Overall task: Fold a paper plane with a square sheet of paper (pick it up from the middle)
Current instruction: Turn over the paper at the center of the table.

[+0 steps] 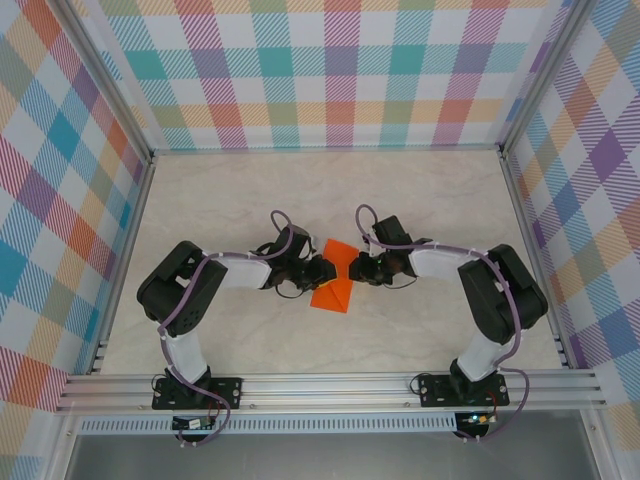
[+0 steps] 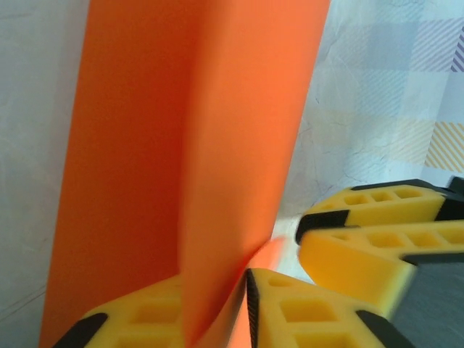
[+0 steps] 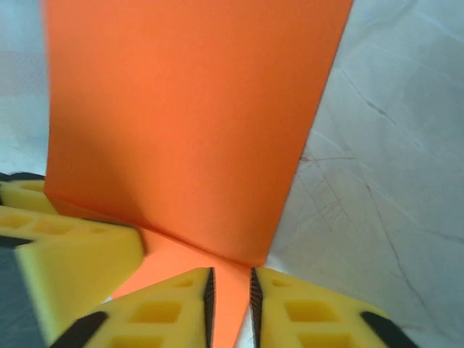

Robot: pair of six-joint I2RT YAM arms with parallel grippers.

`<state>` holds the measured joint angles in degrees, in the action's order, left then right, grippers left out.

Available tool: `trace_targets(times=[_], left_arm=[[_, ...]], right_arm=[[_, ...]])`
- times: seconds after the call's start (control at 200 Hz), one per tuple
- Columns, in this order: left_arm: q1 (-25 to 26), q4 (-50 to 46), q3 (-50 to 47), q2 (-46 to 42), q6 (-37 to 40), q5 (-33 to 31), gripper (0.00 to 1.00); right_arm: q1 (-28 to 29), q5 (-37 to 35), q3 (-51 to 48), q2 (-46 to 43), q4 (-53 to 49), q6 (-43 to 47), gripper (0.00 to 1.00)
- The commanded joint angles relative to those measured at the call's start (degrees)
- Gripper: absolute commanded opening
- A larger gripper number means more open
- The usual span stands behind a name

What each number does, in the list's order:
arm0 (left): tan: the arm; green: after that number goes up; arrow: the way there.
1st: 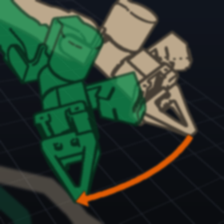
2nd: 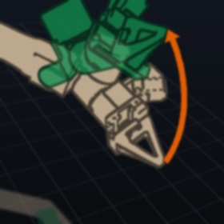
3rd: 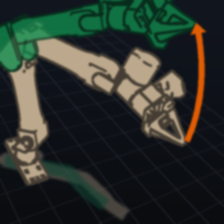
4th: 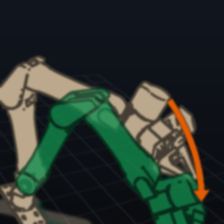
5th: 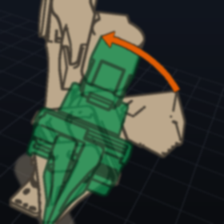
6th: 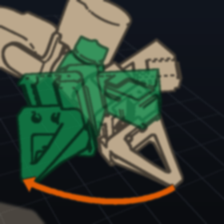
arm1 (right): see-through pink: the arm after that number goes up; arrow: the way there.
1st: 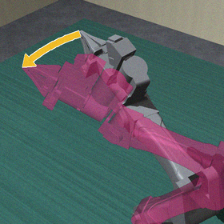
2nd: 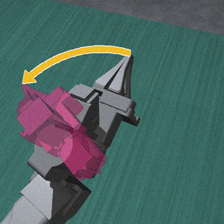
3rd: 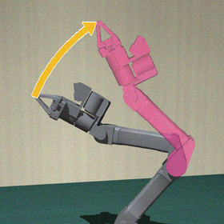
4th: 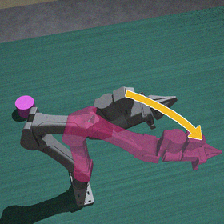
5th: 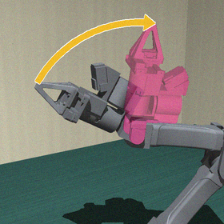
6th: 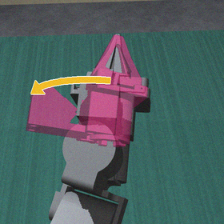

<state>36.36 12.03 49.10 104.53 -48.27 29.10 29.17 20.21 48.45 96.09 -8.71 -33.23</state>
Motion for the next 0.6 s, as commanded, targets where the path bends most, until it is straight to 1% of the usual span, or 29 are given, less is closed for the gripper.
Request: trace_targets(times=[0.0, 0.08, 0.2, 0.265, 0.33, 0.395, 0.45, 0.53, 0.595], left_arm=[[0.6, -1.08, 1.61, 0.15, 1.17, -0.13, 0.15], [0.64, -1.13, 1.62, 0.08, 1.5, -0.54, 0.09], [0.61, -3.32, 2.18, -1.2, 2.9, -1.59, 0.06], [0.62, -7.26, 3.12, -3.47, 5.26, -3.04, 0.04], [0.64, -14.13, 5.19, -6.21, 8.64, -5.59, 0.04], [0.64, -23.33, 8.17, -9.08, 12.6, -9.95, 0.04], [0.86, -32.57, 11.09, -11.3, 16.05, -16.01, 0.04], [1.68, -43.02, 16.1, -13.78, 20.15, -24.86, 0.04], [2.65, -50.09, 20.19, -14.43, 22.93, -32.47, 0.04]], right_arm=[[-0.6, 1.09, -0.12, -6.59, -1.67, -1.12, 0.35], [-0.6, -1.91, 0.15, -11.49, -5.15, -1.26, 0.47], [-0.6, -8.57, 0.76, -18.0, -10.35, -0.8, 0.65], [-0.6, -12.37, 0.74, -21.37, -12.41, -0.27, 0.74], [-0.61, -16.29, 0.61, -24.51, -14.28, -0.09, 0.83], [-0.68, -19.07, 0.35, -27.44, -15.23, 0.5, 0.91], [-0.69, -21.04, 0.18, -29.34, -15.87, 0.75, 0.97], [-0.77, -22.62, 0.07, -31.32, -16.51, 1.51, 1.0], [-0.85, -23.28, -0.17, -32.48, -16.49, 2.56, 1.0]])
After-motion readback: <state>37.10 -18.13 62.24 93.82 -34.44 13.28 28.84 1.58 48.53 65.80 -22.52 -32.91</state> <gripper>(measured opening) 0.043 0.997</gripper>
